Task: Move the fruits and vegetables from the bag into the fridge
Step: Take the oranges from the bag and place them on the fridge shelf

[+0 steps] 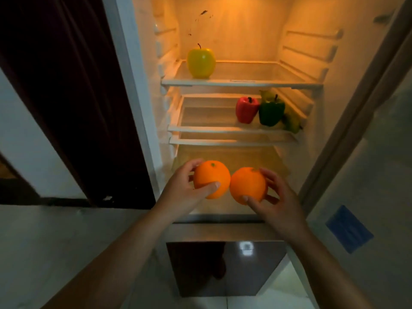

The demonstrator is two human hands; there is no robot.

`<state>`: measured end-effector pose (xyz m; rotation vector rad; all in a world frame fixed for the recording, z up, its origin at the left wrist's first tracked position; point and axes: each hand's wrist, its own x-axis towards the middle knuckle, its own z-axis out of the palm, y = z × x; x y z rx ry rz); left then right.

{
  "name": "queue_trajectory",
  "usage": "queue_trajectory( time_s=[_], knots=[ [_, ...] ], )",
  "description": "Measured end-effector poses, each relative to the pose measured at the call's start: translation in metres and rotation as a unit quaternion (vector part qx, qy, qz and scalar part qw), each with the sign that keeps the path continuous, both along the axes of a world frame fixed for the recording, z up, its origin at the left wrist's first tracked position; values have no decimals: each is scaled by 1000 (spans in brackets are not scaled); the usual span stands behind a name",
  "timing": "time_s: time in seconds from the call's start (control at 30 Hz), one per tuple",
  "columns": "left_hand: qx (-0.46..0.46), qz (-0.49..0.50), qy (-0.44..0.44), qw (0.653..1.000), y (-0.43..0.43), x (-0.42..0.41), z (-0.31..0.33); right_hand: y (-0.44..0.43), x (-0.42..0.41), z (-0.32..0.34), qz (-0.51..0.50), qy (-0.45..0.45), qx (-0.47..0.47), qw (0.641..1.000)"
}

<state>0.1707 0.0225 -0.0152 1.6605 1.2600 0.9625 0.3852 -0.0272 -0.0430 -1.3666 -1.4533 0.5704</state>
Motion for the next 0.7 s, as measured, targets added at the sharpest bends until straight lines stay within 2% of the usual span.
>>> queue_trajectory(
  time_s=[0.17,0.3,0.57,0.7],
  knots=[
    [25,9,27,999,63,10,4,68,8,6,-5,5,35,999],
    [95,39,54,993,101,16,25,109,16,27,2,-23,76,997],
    [184,17,49,982,141,0,92,153,7,91,29,-34,149,988],
    [216,4,18,976,159,3,132,167,12,127,1,-35,172,984]
  ],
)
